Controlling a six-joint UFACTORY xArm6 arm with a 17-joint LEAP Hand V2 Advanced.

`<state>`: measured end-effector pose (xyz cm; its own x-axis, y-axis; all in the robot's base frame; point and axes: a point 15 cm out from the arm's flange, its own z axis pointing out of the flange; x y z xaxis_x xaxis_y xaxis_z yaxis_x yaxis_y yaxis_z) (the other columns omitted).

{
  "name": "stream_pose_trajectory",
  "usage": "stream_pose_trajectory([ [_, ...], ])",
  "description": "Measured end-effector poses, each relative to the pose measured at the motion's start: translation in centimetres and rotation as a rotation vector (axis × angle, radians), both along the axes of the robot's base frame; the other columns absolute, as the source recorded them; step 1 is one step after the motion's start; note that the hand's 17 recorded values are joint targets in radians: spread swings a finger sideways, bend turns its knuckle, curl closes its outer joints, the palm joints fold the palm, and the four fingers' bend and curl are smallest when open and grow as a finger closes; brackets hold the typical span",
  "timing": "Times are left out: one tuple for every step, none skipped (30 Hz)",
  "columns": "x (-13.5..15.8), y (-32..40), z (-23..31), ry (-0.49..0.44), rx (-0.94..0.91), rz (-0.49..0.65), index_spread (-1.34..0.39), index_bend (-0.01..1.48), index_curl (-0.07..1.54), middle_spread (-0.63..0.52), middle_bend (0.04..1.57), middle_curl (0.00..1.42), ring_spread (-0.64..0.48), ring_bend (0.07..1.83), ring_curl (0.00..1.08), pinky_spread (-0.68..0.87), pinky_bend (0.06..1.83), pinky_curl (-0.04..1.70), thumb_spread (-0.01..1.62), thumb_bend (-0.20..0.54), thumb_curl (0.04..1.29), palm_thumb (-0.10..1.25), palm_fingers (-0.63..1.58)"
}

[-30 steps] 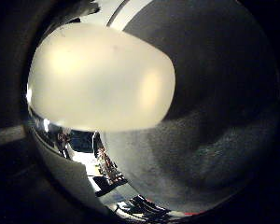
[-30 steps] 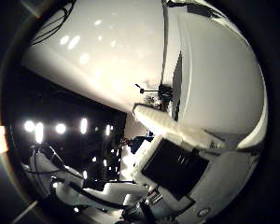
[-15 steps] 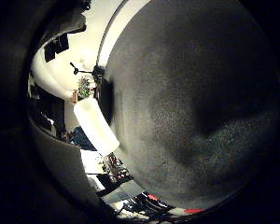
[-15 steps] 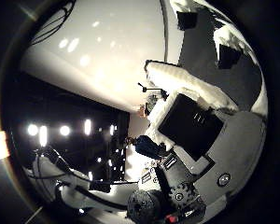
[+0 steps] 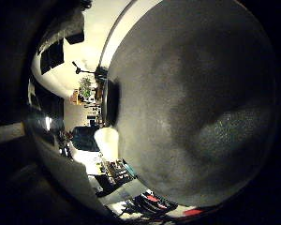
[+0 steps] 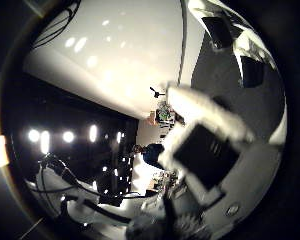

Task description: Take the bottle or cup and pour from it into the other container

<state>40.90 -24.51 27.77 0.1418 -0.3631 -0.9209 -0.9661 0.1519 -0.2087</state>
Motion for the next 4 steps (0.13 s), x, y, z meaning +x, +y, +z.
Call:
stream_pose_trajectory([
  [-0.3,0.2,0.6,-0.001,-0.002,0.009,-0.36,0.28,0.83,-0.14,0.93,0.73,-0.15,1.13,0.55,-0.17,0.95,0.48,1.03,-0.027,0.45,0.71,0.33],
  [-0.5,0.3,1.2,-0.004,-0.008,0.017,-0.35,0.29,0.81,-0.13,0.89,0.71,-0.12,1.08,0.52,-0.09,0.92,0.46,1.04,-0.025,0.45,0.70,0.29],
  [-0.7,0.3,1.8,-0.009,-0.020,0.019,-0.34,0.31,0.80,-0.12,0.85,0.69,-0.09,1.03,0.50,0.01,0.90,0.44,1.04,-0.025,0.45,0.70,0.25],
  [-0.9,0.3,2.5,-0.015,-0.036,0.020,-0.33,0.32,0.78,-0.10,0.81,0.67,-0.07,1.00,0.48,0.10,0.89,0.43,1.04,-0.024,0.45,0.70,0.23],
])
